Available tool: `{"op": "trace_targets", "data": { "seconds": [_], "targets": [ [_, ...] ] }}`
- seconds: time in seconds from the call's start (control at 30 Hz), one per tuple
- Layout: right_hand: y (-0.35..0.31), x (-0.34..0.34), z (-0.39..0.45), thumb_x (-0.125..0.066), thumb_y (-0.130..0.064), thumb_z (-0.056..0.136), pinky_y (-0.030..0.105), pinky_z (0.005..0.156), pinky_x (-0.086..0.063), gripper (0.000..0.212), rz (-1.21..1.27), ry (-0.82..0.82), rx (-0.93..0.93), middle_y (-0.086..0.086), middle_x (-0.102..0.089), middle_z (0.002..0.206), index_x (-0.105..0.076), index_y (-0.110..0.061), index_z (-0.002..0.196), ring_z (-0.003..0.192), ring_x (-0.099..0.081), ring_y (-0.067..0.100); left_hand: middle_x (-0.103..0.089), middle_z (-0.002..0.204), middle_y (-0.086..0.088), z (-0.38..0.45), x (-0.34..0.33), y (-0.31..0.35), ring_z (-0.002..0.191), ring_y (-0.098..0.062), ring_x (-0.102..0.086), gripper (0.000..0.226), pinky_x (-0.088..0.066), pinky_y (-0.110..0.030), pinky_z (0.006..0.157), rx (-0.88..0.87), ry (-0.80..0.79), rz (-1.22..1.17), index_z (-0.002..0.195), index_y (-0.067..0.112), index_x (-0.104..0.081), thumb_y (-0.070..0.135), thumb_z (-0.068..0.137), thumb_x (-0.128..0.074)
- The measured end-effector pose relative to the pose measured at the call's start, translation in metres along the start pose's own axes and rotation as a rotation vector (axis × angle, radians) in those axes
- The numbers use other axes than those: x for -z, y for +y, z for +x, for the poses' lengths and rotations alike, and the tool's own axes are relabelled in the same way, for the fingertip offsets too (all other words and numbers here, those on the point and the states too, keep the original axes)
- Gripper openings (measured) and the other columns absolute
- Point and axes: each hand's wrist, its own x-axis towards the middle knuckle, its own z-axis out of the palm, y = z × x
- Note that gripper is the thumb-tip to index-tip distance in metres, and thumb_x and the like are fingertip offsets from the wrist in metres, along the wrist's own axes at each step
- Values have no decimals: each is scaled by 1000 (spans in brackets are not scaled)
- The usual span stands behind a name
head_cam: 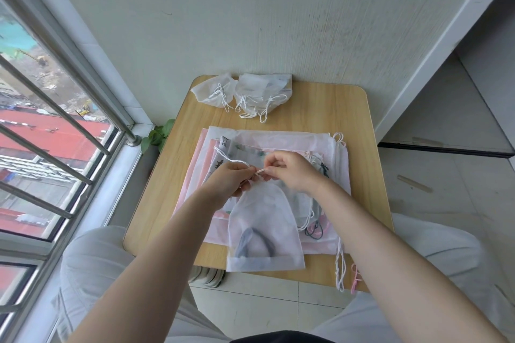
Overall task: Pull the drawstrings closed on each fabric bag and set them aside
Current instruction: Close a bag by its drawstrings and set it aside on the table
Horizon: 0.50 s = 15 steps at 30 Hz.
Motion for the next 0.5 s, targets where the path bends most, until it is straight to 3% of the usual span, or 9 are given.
{"op": "trace_targets", "data": {
  "seconds": [0.1,0.2,0.33,0.5],
  "targets": [
    [5,-2,-7,-52,3,96,18,75,-50,20,237,-23,-81,3,-64,81,-57,-13,85,75,-62,9,-56,67,-8,2,2,-2,52,-12,-39,27,-31,-20,48,-38,33,-18,74,6,-70,11,96,-56],
    [11,-6,-9,-51,4,96,17,77,-50,18,486,-13,-122,4,-63,83,-56,-11,87,76,-64,8,-73,90,0,1,0,0,50,-9,-41,24,-34,-20,49,-57,58,-45,75,1,-70,10,94,-59],
    [12,-3,-11,-49,4,97,20,77,-51,18,627,-42,-154,3,-67,81,-55,-10,87,76,-67,10,-73,85,6,-1,0,3,50,-8,-43,21,-35,-19,50,-68,55,7,80,-2,-70,10,94,-59],
    [6,1,-12,-52,4,95,21,77,-53,18,583,-37,-170,7,-65,83,-55,-11,86,77,-65,13,-72,75,13,-1,-2,8,53,-7,-44,21,-35,-18,49,-104,61,113,81,0,-69,9,95,-57]
  ]
}}
